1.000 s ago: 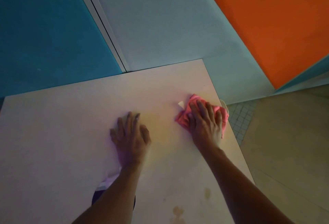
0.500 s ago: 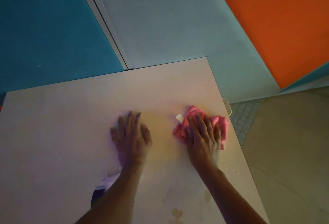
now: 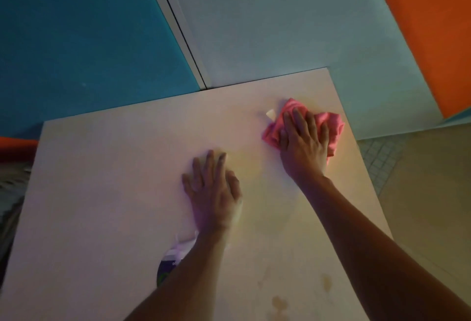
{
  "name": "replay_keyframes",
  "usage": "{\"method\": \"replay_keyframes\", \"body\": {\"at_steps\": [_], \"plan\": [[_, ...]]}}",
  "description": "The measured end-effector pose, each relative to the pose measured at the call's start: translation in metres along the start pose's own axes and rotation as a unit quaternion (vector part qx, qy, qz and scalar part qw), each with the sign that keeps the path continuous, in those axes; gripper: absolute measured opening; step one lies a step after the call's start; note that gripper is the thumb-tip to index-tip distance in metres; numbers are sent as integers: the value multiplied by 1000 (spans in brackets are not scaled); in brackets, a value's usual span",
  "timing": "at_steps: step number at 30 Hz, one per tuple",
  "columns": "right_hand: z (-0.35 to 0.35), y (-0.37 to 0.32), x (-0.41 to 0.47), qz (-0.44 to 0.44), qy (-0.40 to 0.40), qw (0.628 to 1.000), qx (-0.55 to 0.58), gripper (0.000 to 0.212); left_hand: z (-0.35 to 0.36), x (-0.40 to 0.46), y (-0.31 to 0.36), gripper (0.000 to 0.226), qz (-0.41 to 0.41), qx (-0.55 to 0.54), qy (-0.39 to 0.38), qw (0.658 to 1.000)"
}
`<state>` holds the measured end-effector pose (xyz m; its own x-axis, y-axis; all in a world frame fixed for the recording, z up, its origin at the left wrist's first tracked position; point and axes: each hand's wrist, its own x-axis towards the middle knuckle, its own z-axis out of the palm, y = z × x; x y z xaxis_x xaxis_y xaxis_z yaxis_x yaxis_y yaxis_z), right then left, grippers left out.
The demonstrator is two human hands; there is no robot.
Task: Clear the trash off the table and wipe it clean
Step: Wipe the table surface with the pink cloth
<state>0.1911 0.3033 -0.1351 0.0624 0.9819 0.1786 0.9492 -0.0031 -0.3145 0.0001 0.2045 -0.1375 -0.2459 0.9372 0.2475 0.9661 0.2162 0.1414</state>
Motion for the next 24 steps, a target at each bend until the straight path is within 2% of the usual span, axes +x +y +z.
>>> {"method": "replay_keyframes", "body": {"at_steps": [2, 6, 10, 13, 16, 20, 24], "plan": [[-3, -7, -31, -14, 34, 999, 10, 41, 0, 0, -2, 48, 0, 4, 0, 1000], [-10, -7, -68, -57, 21, 998, 7, 41, 1, 1, -1, 49, -5, -2, -4, 1000], [-8, 8, -17, -58, -28, 998, -26, 46, 2, 1, 0, 50, -4, -6, -4, 1000], [-5, 9, 40, -40, -79, 996, -14, 54, 3, 0, 0, 49, -5, -9, -9, 1000], [1, 6, 76, -13, -101, 995, -8, 54, 5, -1, -1, 47, -4, -8, -3, 1000], [3, -2, 53, -24, -88, 996, 1, 52, 7, -1, -3, 48, -1, -8, 10, 1000], [-2, -12, -22, -67, -19, 998, 5, 44, 9, 0, -3, 48, 2, 0, 9, 1000]]}}
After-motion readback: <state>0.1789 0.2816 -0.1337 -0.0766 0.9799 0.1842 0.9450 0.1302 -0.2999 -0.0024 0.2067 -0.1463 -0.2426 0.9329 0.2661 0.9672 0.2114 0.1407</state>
